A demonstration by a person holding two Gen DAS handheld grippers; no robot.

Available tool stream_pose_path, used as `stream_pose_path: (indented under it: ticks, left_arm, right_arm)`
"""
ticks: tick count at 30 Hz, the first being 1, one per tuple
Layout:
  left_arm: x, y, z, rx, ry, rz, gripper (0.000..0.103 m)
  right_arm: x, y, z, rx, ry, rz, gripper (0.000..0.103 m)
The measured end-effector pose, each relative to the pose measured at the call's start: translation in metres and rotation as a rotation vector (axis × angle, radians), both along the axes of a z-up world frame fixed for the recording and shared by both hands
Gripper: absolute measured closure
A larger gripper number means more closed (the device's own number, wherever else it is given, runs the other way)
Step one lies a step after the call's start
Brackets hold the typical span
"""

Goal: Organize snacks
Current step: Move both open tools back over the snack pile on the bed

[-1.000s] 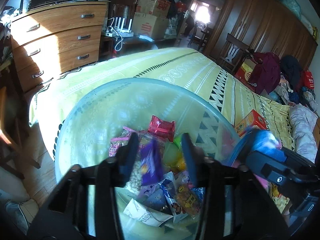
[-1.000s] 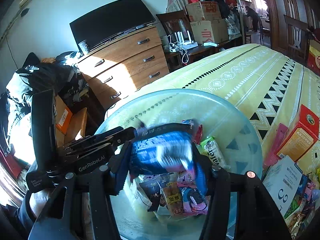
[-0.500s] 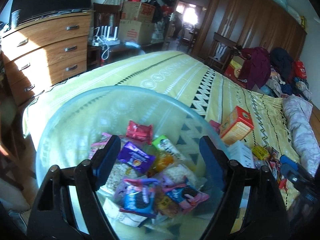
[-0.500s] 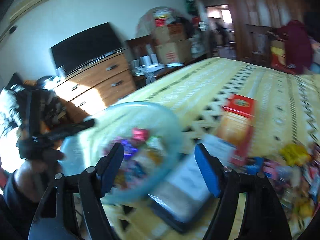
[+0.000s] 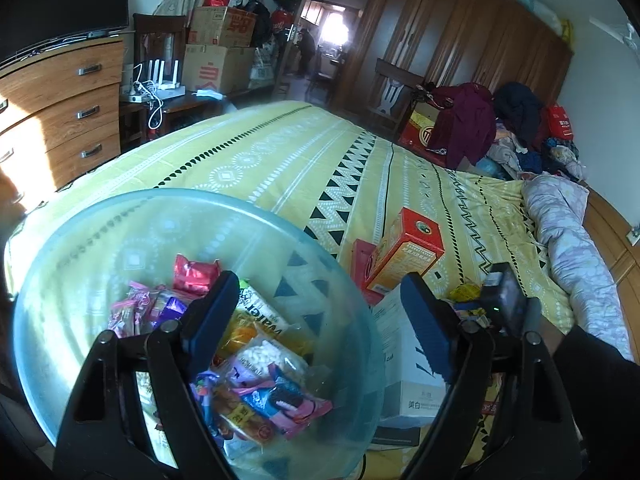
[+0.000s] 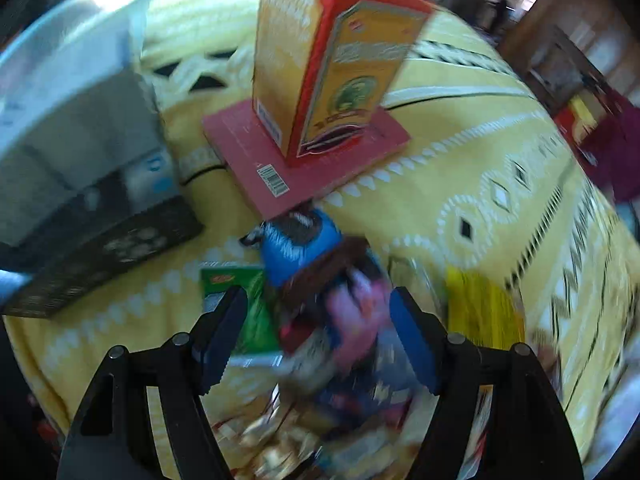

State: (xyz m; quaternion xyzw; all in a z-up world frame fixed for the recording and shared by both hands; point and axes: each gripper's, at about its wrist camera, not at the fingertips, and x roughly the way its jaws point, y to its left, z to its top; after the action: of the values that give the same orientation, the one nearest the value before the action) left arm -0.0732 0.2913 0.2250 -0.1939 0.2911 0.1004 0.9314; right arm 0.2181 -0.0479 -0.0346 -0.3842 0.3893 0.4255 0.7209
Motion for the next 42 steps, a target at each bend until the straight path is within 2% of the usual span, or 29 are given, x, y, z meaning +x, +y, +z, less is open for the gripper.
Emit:
stream_pose_path:
  ticks: [3,5,7,8,9,11,15,17,22,26,30,32,35,38,42]
  left_arm:
    - [0.005,-0.003,0.0,0.0,0.004,-0.012,0.019]
    - [0.007,-0.008,0.001,-0.003,0.004,-0.019,0.019]
    - [0.008,-0.013,0.001,-0.002,0.0,-0.028,0.019]
    - [0.008,-0.015,0.002,-0.006,-0.004,-0.036,0.019]
    - [0.008,-0.018,0.003,-0.008,-0.005,-0.048,0.019]
    - [0.008,-0.023,0.003,-0.011,-0.005,-0.059,0.019]
    - [0.007,-0.04,0.001,-0.031,-0.01,-0.108,0.018]
    - [0.011,-0.053,0.0,-0.047,-0.003,-0.144,0.018]
    - [0.022,-0.118,-0.008,-0.041,0.039,-0.329,0.018]
    - [0.032,-0.169,-0.031,-0.048,0.118,-0.449,0.018]
    - [0.043,-0.222,-0.07,-0.016,0.219,-0.565,0.018]
    - [0.05,-0.239,-0.09,-0.002,0.263,-0.61,0.019]
    - [0.061,-0.259,-0.121,0.039,0.33,-0.624,0.02]
    - [0.068,-0.268,-0.138,0.075,0.347,-0.62,0.021]
    - [0.088,-0.269,-0.152,0.074,0.333,-0.583,0.021]
  right_arm:
    - [0.01,0.021,-0.014,-0.035,0.008,0.063,0.026]
    - [0.018,0.029,-0.029,-0.08,0.011,0.066,0.026]
    - [0.025,0.029,-0.043,-0.084,0.027,0.008,0.032]
    - [0.026,0.024,-0.044,-0.067,0.034,-0.021,0.039]
    - [0.025,0.014,-0.042,-0.03,0.049,-0.056,0.045]
    - [0.015,-0.008,-0.037,0.022,0.095,-0.09,0.049]
    - [-0.039,-0.062,-0.043,0.021,0.136,-0.089,0.051]
    - [-0.064,-0.094,-0.041,0.052,0.165,-0.111,0.051]
    - [-0.101,-0.17,-0.015,0.198,0.171,-0.253,0.052]
    - [-0.118,-0.225,0.01,0.376,0.165,-0.401,0.052]
    - [-0.134,-0.274,0.017,0.503,0.163,-0.525,0.06]
    - [-0.14,-0.284,0.016,0.52,0.174,-0.566,0.061]
    - [-0.141,-0.297,-0.004,0.529,0.22,-0.614,0.061]
    - [-0.15,-0.312,-0.02,0.467,0.223,-0.643,0.061]
    - [-0.154,-0.33,-0.027,0.476,0.245,-0.666,0.055]
